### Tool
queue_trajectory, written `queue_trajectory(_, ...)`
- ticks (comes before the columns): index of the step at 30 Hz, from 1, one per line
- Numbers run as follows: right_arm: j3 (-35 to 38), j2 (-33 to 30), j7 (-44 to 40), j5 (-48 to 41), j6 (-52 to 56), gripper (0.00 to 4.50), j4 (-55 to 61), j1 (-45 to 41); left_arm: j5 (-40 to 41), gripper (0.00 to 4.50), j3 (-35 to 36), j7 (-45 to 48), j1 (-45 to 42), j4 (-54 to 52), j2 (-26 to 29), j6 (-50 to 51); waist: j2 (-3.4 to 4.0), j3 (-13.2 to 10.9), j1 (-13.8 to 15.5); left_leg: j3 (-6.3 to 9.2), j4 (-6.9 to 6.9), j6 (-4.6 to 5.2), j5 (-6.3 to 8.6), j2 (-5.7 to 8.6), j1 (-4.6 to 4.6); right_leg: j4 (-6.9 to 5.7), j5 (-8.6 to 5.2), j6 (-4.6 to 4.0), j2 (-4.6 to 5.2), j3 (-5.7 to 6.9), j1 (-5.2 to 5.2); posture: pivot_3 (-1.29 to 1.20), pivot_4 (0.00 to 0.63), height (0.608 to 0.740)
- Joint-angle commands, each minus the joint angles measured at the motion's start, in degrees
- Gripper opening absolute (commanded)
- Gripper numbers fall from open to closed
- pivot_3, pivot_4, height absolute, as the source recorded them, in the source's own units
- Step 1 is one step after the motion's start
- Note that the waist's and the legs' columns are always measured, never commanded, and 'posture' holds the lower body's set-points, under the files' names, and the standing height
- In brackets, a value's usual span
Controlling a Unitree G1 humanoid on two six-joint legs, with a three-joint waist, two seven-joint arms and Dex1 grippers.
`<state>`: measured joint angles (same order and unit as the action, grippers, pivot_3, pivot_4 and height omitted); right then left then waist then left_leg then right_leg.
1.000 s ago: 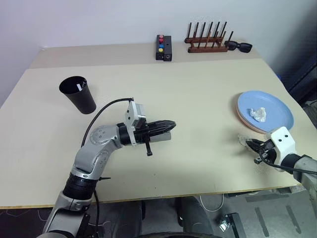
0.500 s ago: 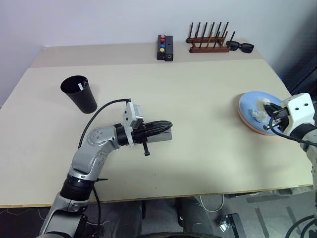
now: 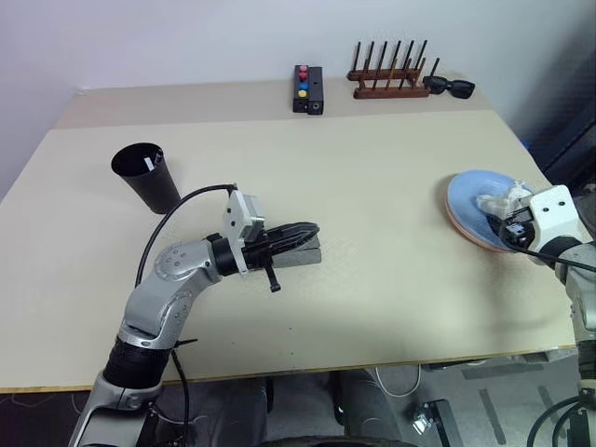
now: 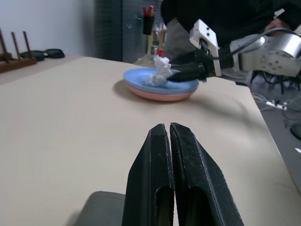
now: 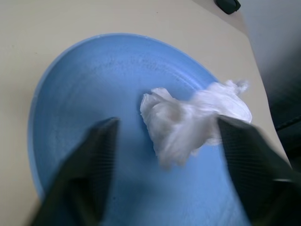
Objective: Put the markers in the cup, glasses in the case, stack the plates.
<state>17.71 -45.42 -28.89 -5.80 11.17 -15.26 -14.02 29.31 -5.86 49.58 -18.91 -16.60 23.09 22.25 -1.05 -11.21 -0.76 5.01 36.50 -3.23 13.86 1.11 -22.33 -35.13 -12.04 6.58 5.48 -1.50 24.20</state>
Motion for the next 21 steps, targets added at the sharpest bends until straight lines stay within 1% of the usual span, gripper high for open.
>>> queue_trajectory(1, 1.44, -0.79, 0.32, -0.39, -1.18, 3.32, 3.72, -0.28, 0.69, 0.08, 0.65, 0.00, -1.61, -1.25, -0.18, -0.42, 0.00, 0.00, -0.03, 0.00, 0.00, 0.00, 0.00, 0.00, 0.00, 0.00, 0.00, 0.00, 0.00, 0.00, 0.00, 0.00, 0.150, 0.734)
queue_trajectory(5, 1.99, -0.86, -1.53, -2.02, -1.66, 3.32, 7.17, 0.00, 0.37, 0.08, 1.06, -0.03, -2.13, -0.26, -0.45, -1.42, 0.00, 0.00, -0.14, 0.00, -0.01, 0.00, 0.00, 0.00, 0.01, 0.00, 0.00, 0.00, 0.00, 0.00, 0.00, 0.00, 0.150, 0.734)
queue_trajectory(7, 1.85, -0.32, -3.80, -4.33, -1.31, 3.32, 10.01, -0.23, 0.12, 0.08, 1.81, -0.39, -2.06, 0.14, -0.18, -1.95, 0.00, 0.00, -0.20, 0.00, -0.01, 0.00, 0.00, 0.00, 0.01, 0.00, 0.00, 0.00, 0.00, 0.00, 0.00, 0.00, 0.150, 0.734)
queue_trajectory(11, -0.66, 0.40, -8.92, -7.76, -0.54, 3.32, 14.62, -0.77, -0.21, 0.08, 4.84, -2.23, -1.14, 0.45, 0.86, -2.75, 0.00, 0.00, -0.24, 0.01, -0.02, 0.00, 0.00, -0.01, 0.02, -0.01, 0.00, 0.01, -0.01, 0.00, 0.00, 0.00, 0.150, 0.734)
queue_trajectory(15, -3.78, 1.86, -14.15, -11.46, 1.13, 3.32, 17.95, -1.25, -0.69, 0.08, 10.10, -5.55, 2.08, -0.76, 3.04, -2.85, 0.00, 0.00, -0.35, 0.01, -0.04, 0.00, 0.00, -0.02, 0.03, -0.01, 0.00, 0.01, -0.01, 0.00, 0.00, 0.00, 0.150, 0.734)
queue_trajectory(19, -6.58, 3.01, -17.84, -12.25, -0.02, 3.32, 16.18, -1.95, -1.89, 0.08, 14.41, -8.35, 8.09, -2.92, 5.29, -3.36, 0.00, -0.01, -0.18, 0.01, -0.03, 0.00, 0.00, -0.02, 0.02, 0.01, 0.00, 0.01, 0.00, 0.00, 0.00, 0.00, 0.150, 0.734)
queue_trajectory(21, -7.19, 3.48, -19.12, -12.04, -1.59, 3.32, 13.37, -2.84, -2.49, 0.08, 16.57, -10.01, 11.41, -4.13, 6.00, -3.64, 0.00, -0.01, -0.15, 0.01, -0.04, 0.00, 0.00, -0.01, 0.02, 0.01, 0.00, 0.00, 0.00, 0.00, 0.01, 0.00, 0.150, 0.734)
